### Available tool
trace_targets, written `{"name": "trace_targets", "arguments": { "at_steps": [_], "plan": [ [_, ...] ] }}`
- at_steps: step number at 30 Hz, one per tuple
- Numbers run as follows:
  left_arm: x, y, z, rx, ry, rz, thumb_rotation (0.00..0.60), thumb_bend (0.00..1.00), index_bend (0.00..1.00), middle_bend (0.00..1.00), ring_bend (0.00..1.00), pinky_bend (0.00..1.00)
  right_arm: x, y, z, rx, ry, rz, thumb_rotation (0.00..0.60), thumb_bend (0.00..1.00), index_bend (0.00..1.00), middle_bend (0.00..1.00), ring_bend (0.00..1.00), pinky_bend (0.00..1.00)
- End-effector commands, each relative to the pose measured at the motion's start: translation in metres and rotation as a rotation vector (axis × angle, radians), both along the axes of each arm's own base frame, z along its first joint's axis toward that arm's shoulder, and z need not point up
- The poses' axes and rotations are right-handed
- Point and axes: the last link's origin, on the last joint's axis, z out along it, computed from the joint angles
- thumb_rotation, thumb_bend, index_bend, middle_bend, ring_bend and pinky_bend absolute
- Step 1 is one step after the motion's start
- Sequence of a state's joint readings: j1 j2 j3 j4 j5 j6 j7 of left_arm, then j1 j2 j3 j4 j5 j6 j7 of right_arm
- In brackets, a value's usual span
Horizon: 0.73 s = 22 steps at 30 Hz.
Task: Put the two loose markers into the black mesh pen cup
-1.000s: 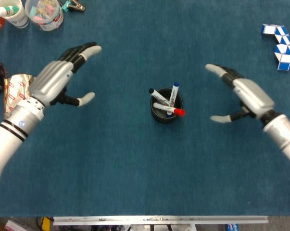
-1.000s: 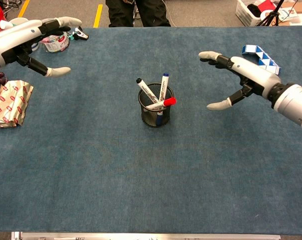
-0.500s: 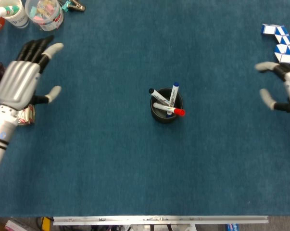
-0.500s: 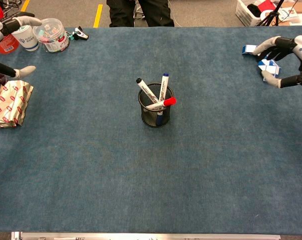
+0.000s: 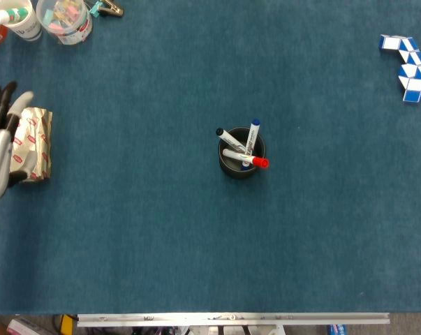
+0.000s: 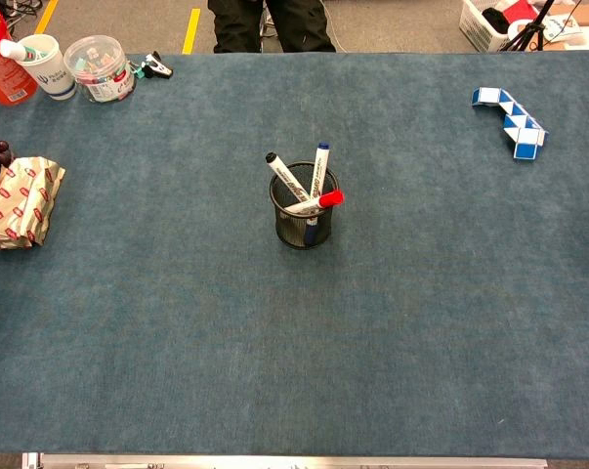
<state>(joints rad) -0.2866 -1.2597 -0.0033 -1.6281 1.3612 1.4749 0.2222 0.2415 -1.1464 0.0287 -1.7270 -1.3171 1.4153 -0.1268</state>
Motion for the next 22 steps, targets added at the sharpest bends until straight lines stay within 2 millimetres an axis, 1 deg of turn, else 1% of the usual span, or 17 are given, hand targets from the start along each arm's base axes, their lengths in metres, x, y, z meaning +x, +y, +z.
{"name": "trace_targets", "arguments": {
  "at_steps": [1, 8, 13, 22],
  "plan": [
    [-0.002, -0.012, -0.002, 0.023, 0.041, 0.0, 0.6, 0.3, 0.13, 0.05, 0.0, 0.0, -0.004, 0.007, 0.003, 0.0, 0.006, -0.028, 0.6, 0.39, 0.41, 0.44, 0.38, 0.37],
    [-0.004, -0.025, -0.002, 0.045, 0.073, 0.007, 0.6, 0.3, 0.13, 0.05, 0.0, 0.0, -0.01, 0.019, 0.007, 0.0, 0.027, -0.062, 0.6, 0.39, 0.41, 0.44, 0.38, 0.37],
    [-0.005, -0.029, -0.004, 0.025, 0.09, 0.028, 0.6, 0.3, 0.13, 0.05, 0.0, 0.0, -0.01, 0.021, 0.008, -0.011, 0.026, -0.056, 0.6, 0.39, 0.41, 0.44, 0.38, 0.37],
    [-0.002, -0.029, -0.001, 0.033, 0.081, 0.038, 0.6, 0.3, 0.13, 0.05, 0.0, 0.0, -0.008, 0.025, 0.003, -0.026, 0.003, -0.041, 0.6, 0.39, 0.41, 0.44, 0.38, 0.37]
  ]
}}
